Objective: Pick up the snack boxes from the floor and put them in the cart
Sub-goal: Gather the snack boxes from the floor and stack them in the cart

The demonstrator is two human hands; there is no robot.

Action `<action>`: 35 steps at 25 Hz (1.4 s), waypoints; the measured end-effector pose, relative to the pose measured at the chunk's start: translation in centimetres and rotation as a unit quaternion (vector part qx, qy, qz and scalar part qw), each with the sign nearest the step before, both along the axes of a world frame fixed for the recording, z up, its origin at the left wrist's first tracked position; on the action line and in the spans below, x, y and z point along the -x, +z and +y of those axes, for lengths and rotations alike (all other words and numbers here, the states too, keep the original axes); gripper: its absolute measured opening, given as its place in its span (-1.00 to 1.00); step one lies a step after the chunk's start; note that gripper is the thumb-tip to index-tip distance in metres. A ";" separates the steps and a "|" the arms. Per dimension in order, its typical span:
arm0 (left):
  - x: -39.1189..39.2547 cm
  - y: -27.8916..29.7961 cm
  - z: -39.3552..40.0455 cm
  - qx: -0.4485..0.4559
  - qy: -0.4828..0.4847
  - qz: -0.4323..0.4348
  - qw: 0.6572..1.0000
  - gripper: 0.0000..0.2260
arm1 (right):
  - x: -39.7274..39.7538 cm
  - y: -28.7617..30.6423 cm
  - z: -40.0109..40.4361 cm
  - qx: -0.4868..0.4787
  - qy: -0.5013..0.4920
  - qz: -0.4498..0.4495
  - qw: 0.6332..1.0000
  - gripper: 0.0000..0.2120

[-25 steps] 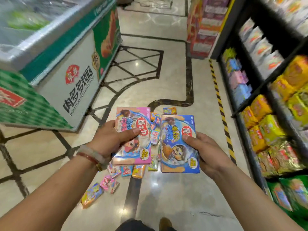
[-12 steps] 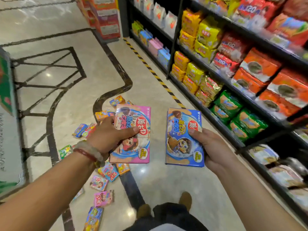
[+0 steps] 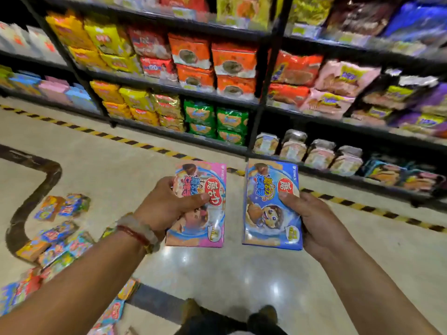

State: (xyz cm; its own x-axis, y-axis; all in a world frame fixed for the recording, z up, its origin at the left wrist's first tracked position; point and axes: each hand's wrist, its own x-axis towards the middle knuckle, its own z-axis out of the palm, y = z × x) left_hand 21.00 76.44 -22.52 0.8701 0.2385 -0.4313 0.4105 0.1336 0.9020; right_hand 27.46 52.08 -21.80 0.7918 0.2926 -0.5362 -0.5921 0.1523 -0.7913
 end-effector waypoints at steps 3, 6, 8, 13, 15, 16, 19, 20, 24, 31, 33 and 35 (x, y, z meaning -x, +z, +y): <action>-4.5 -0.1 -8.2 0.011 -0.059 0.030 0.998 -0.35 | -0.6 0.1 -8.7 0.013 -0.088 -0.008 0.996 -0.85; -8.6 -0.2 -17.0 0.003 -0.129 0.012 0.992 -0.44 | -0.7 0.2 -17.5 0.027 -0.174 -0.020 0.984 -0.79; -10.7 -0.2 -22.4 0.006 -0.174 0.004 0.985 -0.45 | -0.3 0.2 -22.5 0.032 -0.223 -0.025 0.974 -0.72; -14.5 -0.1 -33.5 0.040 -0.296 0.017 0.954 -0.47 | 2.5 0.3 -32.5 0.049 -0.339 -0.021 0.939 -0.72; -16.0 0.1 -37.7 0.041 -0.347 0.014 0.937 -0.72 | 3.4 0.1 -35.5 0.044 -0.386 -0.018 0.921 -0.69; -16.7 0.2 -39.8 0.040 -0.368 0.012 0.929 -0.78 | 3.7 0.1 -36.7 0.038 -0.408 -0.018 0.912 -0.65; -19.3 0.1 -46.0 0.029 -0.428 0.014 0.903 -0.85 | 3.8 -0.4 -40.2 0.037 -0.473 -0.004 0.880 -0.68; -20.4 -0.2 -48.3 0.032 -0.453 0.016 0.891 -0.84 | 3.7 -0.5 -41.5 0.039 -0.501 0.001 0.865 -0.73; -24.0 0.4 -56.9 0.046 -0.546 0.035 0.836 -0.52 | 3.0 -0.1 -45.9 0.023 -0.585 0.007 0.811 -0.70; -27.7 1.9 -70.3 0.037 -0.699 0.023 0.714 -0.84 | 4.1 0.7 -52.2 0.016 -0.713 0.008 0.700 -0.42; -27.3 2.1 -73.8 0.031 -0.726 0.021 0.686 -0.88 | 5.6 0.7 -53.6 0.007 -0.740 0.011 0.672 -0.52; -26.1 2.1 -77.8 0.025 -0.754 0.018 0.656 -0.89 | 7.4 0.6 -55.5 0.013 -0.768 0.015 0.640 -0.58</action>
State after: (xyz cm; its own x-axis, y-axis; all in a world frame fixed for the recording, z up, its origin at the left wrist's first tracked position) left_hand 47.13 -1.37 -20.38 0.0904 -0.8972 -0.4324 0.1309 -0.4197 0.8982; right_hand 20.08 -3.47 -21.15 0.1239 -0.8281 -0.5467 0.2250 0.5601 -0.7973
